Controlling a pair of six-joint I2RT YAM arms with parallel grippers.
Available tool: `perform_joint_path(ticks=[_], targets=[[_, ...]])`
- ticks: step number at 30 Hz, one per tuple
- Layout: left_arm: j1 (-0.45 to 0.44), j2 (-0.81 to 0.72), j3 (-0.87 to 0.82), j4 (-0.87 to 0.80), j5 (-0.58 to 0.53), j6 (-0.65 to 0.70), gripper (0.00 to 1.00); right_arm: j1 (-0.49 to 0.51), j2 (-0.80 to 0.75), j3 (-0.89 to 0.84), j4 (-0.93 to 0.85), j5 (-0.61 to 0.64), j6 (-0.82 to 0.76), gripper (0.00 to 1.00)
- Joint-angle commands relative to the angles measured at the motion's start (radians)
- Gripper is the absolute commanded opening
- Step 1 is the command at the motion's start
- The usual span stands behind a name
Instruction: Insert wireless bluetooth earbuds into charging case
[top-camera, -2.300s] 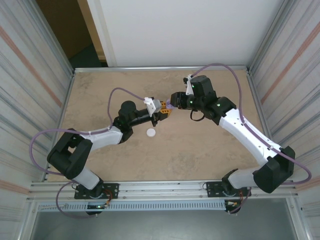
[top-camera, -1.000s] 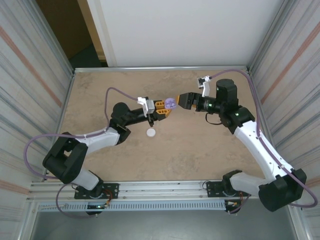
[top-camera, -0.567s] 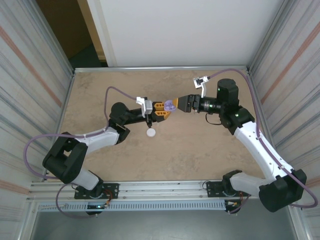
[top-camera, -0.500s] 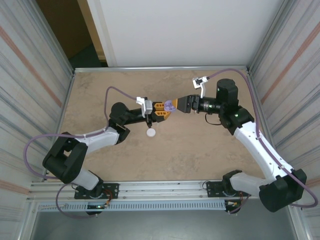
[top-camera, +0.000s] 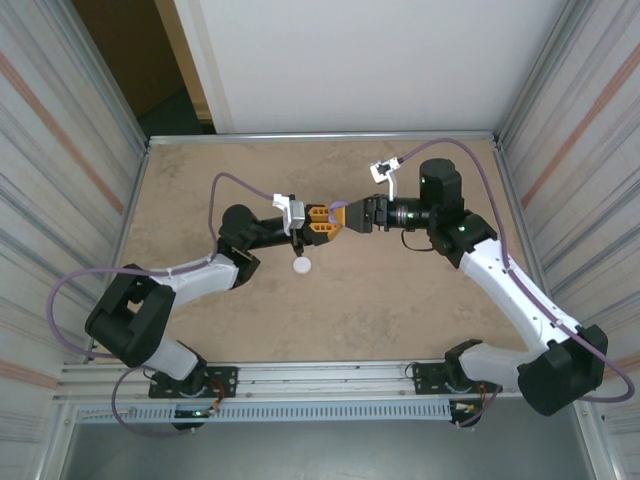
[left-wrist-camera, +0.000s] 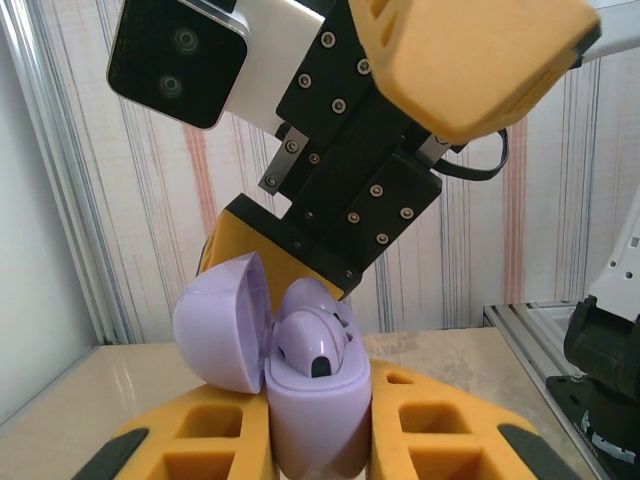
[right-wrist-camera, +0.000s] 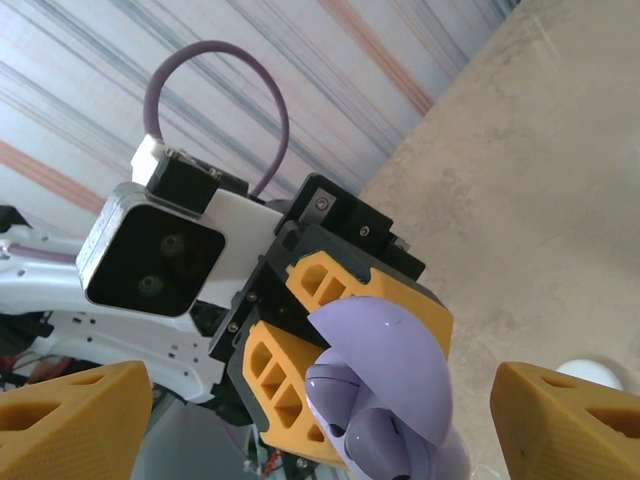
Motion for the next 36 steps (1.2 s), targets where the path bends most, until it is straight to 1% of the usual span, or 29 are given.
perform_joint_path(ticks=[1, 26, 36], targets=[[0.003, -0.024, 0.014, 0.032, 0.01, -0.008, 0.0, 0.014, 0.008, 0.034, 0.017, -0.033, -0.036, 0.86], [0.003, -0.035, 0.021, -0.026, -0.002, 0.018, 0.0, 0.055, -0.031, 0.042, 0.021, -0.047, -0.112, 0.85], [0.002, -0.034, 0.022, -0.04, -0.014, 0.027, 0.0, 0.071, -0.061, 0.034, 0.013, -0.044, -0.171, 0.85]])
